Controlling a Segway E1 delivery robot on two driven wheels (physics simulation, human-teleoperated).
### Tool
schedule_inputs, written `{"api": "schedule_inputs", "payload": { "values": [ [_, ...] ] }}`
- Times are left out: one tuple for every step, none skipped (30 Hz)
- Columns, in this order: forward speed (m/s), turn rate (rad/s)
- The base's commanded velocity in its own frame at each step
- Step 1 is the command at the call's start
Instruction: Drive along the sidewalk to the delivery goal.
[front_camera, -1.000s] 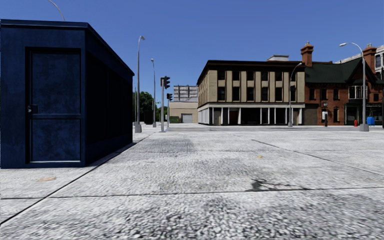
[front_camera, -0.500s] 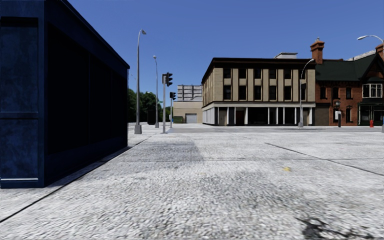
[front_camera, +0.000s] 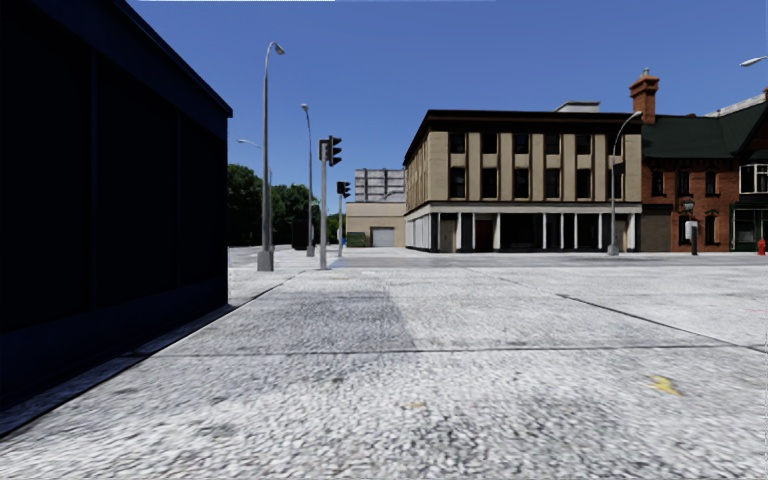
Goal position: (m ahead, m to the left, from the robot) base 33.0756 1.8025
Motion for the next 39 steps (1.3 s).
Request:
{"api": "schedule_inputs", "payload": {
  "values": [
    [2.00,0.00],
    [2.00,0.00],
    [2.00,0.00],
    [2.00,0.00],
    [2.00,0.00],
    [2.00,0.00],
    [2.00,0.03],
    [2.00,0.03],
    [2.00,0.06],
    [2.00,0.09],
    [2.00,0.10],
    [2.00,0.10],
    [2.00,0.11],
    [2.00,0.11],
    [2.00,0.11],
    [2.00,0.11],
    [2.00,0.11],
    [2.00,0.11],
    [2.00,0.05],
    [2.00,0.00],
    [2.00,0.00],
    [2.00,0.00],
    [2.00,0.00],
    [2.00,0.00],
    [2.00,0.00],
    [2.00,0.00],
    [2.00,0.00],
    [2.00,0.00],
    [2.00,0.00],
    [2.00,0.00],
    [2.00,0.00],
    [2.00,0.03],
    [2.00,0.05],
    [2.00,0.05],
    [2.00,0.05],
    [2.00,0.05],
    [2.00,0.05],
    [2.00,0.06],
    [2.00,0.06]
  ]
}}
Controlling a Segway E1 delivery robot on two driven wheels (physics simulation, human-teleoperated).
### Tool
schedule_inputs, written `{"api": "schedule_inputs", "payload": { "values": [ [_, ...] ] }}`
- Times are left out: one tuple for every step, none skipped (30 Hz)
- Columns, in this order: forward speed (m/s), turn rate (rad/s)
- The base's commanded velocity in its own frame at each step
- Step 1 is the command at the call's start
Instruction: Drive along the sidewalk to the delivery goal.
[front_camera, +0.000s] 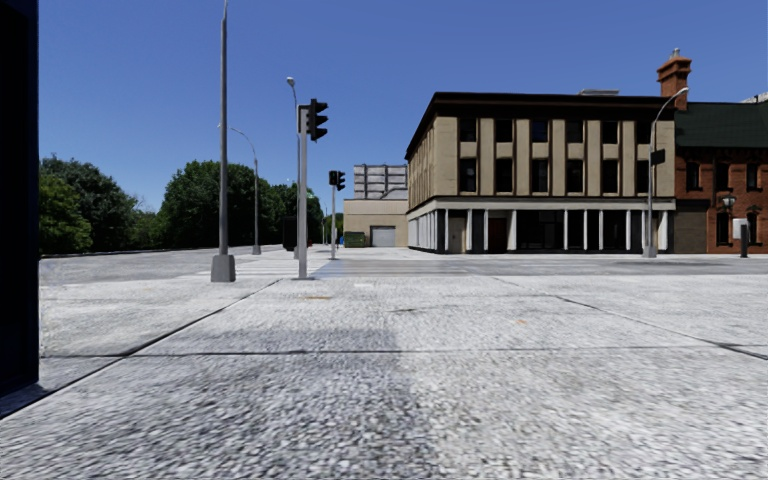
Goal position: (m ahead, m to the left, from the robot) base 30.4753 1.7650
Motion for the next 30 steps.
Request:
{"api": "schedule_inputs", "payload": {
  "values": [
    [2.00,0.08],
    [2.00,0.08],
    [2.00,0.10],
    [2.00,0.10],
    [2.00,0.10],
    [2.00,0.11],
    [2.00,0.11],
    [2.00,0.11],
    [2.00,0.11],
    [2.00,0.12],
    [2.00,0.12],
    [2.00,0.13],
    [2.00,0.13],
    [2.00,0.14],
    [2.00,0.14],
    [2.00,0.14],
    [2.00,0.14],
    [2.00,0.14],
    [2.00,0.14],
    [2.00,0.14],
    [2.00,0.14],
    [2.00,0.15],
    [2.00,0.16],
    [2.00,0.17],
    [2.00,0.18],
    [2.00,0.18],
    [2.00,0.18],
    [2.00,0.19],
    [2.00,0.19],
    [2.00,0.19]
  ]
}}
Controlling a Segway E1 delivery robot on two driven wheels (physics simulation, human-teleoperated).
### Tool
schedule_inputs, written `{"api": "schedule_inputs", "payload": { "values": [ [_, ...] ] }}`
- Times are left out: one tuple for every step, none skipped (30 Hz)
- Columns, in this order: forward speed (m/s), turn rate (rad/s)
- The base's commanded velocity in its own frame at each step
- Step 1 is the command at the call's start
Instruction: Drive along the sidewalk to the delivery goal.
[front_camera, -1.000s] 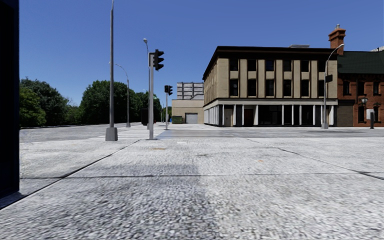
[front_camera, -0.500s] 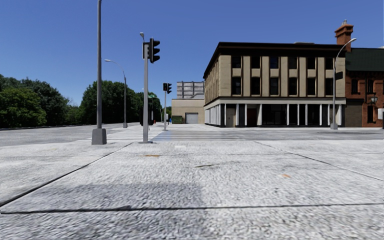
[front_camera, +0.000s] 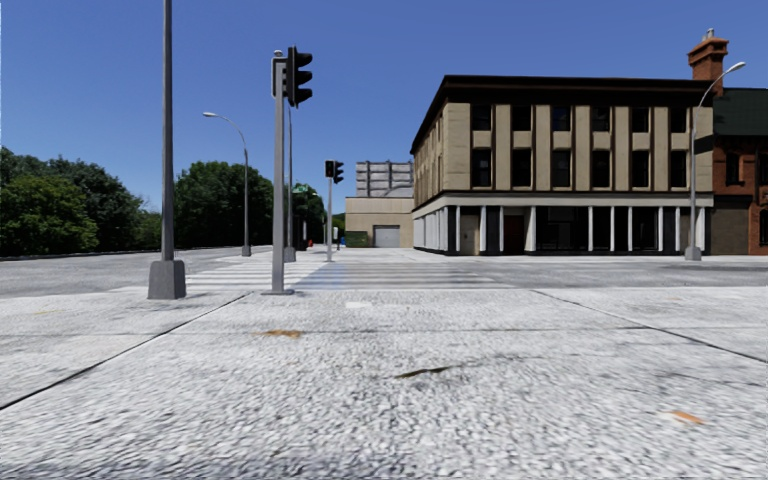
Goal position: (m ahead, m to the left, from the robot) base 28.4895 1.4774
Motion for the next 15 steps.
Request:
{"api": "schedule_inputs", "payload": {
  "values": [
    [2.00,0.19],
    [2.00,0.19],
    [2.00,0.20],
    [2.00,0.20],
    [2.00,0.20],
    [2.00,0.21],
    [2.00,0.23],
    [2.00,0.23],
    [2.00,0.23],
    [2.00,0.23],
    [2.00,0.23],
    [2.00,0.23],
    [2.00,0.23],
    [2.00,0.23],
    [2.00,0.23]
  ]
}}
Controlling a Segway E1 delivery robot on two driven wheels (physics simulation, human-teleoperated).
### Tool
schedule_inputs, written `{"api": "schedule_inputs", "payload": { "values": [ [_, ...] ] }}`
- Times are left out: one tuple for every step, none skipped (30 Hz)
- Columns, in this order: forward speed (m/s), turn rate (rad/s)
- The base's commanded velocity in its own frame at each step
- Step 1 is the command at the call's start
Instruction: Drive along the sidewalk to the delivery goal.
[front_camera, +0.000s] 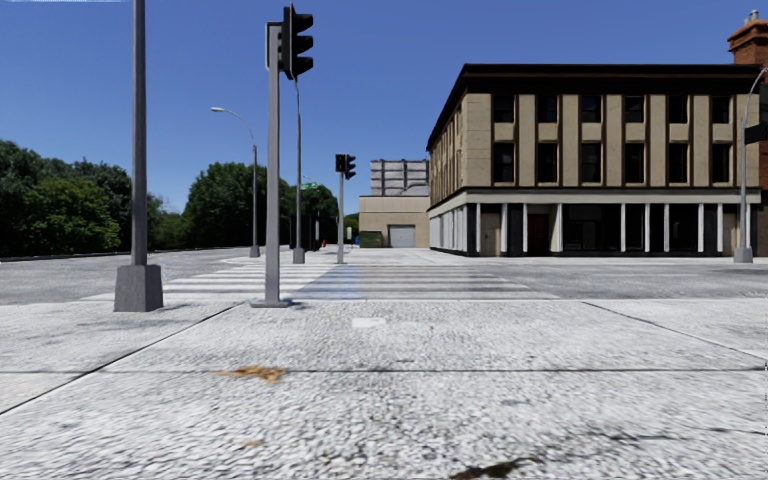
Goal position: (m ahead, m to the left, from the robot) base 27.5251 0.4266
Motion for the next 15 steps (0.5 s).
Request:
{"api": "schedule_inputs", "payload": {
  "values": [
    [2.00,0.23],
    [2.00,0.23],
    [2.00,0.20],
    [2.00,0.20],
    [2.00,0.00],
    [2.00,0.00],
    [2.00,0.00],
    [2.00,0.00],
    [2.00,0.00],
    [2.00,0.00],
    [2.00,0.00],
    [2.00,0.00],
    [2.00,0.00],
    [2.00,0.00],
    [2.00,0.00]
  ]
}}
